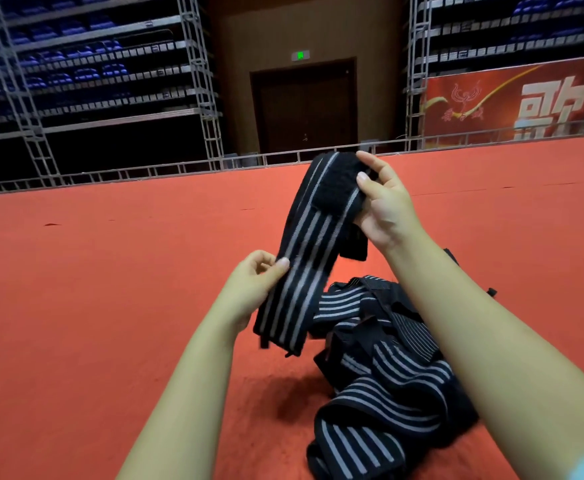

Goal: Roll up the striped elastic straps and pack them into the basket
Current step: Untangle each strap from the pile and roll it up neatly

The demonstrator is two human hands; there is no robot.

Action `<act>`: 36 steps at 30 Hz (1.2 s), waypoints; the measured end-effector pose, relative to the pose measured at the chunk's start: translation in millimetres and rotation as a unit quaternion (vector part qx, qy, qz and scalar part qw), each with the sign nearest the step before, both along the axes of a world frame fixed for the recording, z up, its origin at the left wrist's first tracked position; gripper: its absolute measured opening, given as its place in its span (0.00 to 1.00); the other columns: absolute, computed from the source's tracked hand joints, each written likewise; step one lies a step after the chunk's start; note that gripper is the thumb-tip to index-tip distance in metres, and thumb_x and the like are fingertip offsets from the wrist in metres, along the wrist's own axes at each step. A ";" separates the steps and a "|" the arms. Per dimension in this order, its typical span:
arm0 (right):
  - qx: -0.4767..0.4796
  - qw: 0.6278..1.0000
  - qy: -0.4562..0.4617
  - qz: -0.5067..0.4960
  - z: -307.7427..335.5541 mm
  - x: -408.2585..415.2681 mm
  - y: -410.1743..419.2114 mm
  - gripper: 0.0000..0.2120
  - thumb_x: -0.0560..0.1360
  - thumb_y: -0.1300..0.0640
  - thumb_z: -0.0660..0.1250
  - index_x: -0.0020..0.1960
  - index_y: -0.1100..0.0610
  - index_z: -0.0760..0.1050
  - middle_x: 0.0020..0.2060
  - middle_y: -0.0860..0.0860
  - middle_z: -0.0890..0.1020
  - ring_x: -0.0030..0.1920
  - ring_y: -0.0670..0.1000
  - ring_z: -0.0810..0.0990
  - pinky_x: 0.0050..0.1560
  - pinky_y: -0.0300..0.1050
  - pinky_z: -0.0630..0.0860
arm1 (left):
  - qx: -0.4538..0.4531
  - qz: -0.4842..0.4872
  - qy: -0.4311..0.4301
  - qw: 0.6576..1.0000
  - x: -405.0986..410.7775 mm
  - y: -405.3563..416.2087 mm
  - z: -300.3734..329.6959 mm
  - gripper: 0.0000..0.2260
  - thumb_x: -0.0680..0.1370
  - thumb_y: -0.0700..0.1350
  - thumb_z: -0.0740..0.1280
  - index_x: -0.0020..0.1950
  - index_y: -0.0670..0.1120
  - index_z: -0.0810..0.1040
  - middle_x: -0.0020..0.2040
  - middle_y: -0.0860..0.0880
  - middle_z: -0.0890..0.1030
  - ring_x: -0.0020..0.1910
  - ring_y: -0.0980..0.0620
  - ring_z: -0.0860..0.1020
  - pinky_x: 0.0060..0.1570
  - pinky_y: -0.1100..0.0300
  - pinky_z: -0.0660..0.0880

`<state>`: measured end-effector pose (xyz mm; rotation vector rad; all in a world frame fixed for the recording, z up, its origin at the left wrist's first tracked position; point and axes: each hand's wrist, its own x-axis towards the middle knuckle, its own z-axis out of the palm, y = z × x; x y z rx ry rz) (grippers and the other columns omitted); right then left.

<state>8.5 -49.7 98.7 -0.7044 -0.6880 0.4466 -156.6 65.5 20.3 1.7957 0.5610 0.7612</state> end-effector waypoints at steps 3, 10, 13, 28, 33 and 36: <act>0.022 0.999 0.022 -0.008 6.6 -1.2 5.0 0.13 0.81 0.67 0.55 0.55 0.54 0.74 0.60 0.58 0.77 0.51 0.53 0.80 0.45 0.47 0.82 | -0.007 -0.033 0.029 0.999 -6.0 -6.2 -17.3 0.05 0.79 0.44 0.67 0.46 0.46 0.73 0.41 0.49 0.75 0.39 0.51 0.74 0.39 0.57 0.71; 0.008 0.999 0.028 -0.031 0.5 6.1 9.1 0.12 0.81 0.66 0.55 0.55 0.54 0.74 0.56 0.57 0.78 0.51 0.53 0.80 0.42 0.44 0.80 | -0.104 -0.067 -0.032 0.992 -16.0 -21.1 -29.3 0.07 0.80 0.38 0.66 0.55 0.46 0.71 0.43 0.47 0.84 0.39 0.51 0.82 0.38 0.58 0.78; -0.012 0.999 0.024 -0.038 -1.7 4.2 6.1 0.12 0.82 0.66 0.55 0.55 0.53 0.74 0.54 0.55 0.78 0.51 0.53 0.80 0.42 0.44 0.81 | -0.111 -0.086 -0.023 0.990 -21.1 -24.4 -30.1 0.15 0.79 0.38 0.67 0.62 0.51 0.70 0.48 0.45 0.85 0.45 0.48 0.83 0.45 0.53 0.79; -0.210 0.946 -0.200 0.142 -106.3 -95.9 -47.6 0.37 0.82 0.64 0.57 0.77 0.39 0.39 0.56 0.46 0.83 0.60 0.48 0.80 0.62 0.49 0.75 | -0.308 -0.184 -0.159 0.920 -39.3 -32.2 11.3 0.29 0.76 0.64 0.59 0.53 0.39 0.83 0.49 0.39 0.84 0.48 0.41 0.83 0.47 0.50 0.81; -0.272 0.929 -0.243 0.054 -120.2 -109.7 -46.7 0.36 0.82 0.59 0.56 0.76 0.42 0.34 0.69 0.36 0.67 0.69 0.36 0.66 0.73 0.43 0.62 | -0.129 -0.060 -0.186 0.972 -35.9 -52.2 -4.2 0.05 0.77 0.42 0.67 0.52 0.43 0.78 0.43 0.50 0.85 0.42 0.51 0.83 0.41 0.60 0.79; -0.309 0.916 -0.257 0.012 -128.5 -122.4 -41.7 0.32 0.82 0.57 0.55 0.78 0.46 0.39 0.69 0.34 0.55 0.68 0.32 0.56 0.69 0.32 0.54 | -0.123 -0.054 -0.235 0.963 -35.9 -63.9 -15.3 0.12 0.73 0.41 0.72 0.55 0.42 0.77 0.47 0.47 0.84 0.46 0.49 0.83 0.46 0.57 0.80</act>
